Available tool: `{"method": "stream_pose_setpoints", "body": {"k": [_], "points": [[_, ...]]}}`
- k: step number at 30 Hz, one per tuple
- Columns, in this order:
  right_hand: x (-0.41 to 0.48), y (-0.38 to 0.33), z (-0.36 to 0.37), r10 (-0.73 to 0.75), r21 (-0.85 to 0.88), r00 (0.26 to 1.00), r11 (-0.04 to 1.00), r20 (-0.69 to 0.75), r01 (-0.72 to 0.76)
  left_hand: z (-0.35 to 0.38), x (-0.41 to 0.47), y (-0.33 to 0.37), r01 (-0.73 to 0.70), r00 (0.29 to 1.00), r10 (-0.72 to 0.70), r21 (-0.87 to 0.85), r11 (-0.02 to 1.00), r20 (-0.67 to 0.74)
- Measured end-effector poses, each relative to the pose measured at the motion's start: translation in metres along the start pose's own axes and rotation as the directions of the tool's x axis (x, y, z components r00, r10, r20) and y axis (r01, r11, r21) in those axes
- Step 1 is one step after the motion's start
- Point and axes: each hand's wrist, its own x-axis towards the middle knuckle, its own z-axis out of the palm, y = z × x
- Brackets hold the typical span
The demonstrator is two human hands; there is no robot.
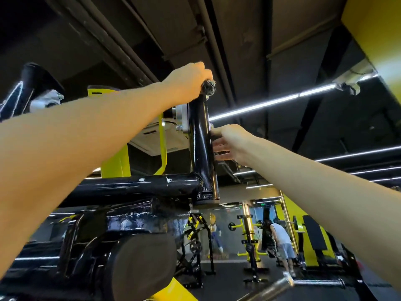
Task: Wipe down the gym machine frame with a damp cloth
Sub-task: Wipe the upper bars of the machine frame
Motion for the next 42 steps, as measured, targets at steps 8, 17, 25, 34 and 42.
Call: {"method": "stream_pose_setpoints", "body": {"k": [8,17,25,34,42], "points": [[0.004,0.017,-0.004,0.004,0.054,0.997,0.999,-0.075,0.0,-0.004,-0.09,0.061,-0.293,0.938,0.302,-0.073,0.953,0.169],[-0.011,0.016,0.005,0.023,0.112,0.994,0.994,-0.106,-0.011,-0.009,-0.093,0.052,-0.221,0.958,0.248,-0.177,0.959,0.147],[-0.037,0.017,-0.001,0.068,0.048,0.993,0.997,-0.092,-0.064,-0.013,-0.103,0.046,-0.215,0.95,0.265,-0.272,0.938,0.165],[-0.067,0.002,0.007,0.072,0.076,0.989,0.995,-0.126,-0.063,-0.017,-0.117,0.061,-0.209,0.933,0.266,-0.237,0.949,0.241],[-0.081,0.031,-0.006,0.177,0.062,0.978,0.981,0.112,-0.185,-0.026,-0.108,0.082,-0.257,0.879,0.284,-0.121,0.959,0.382]]}}
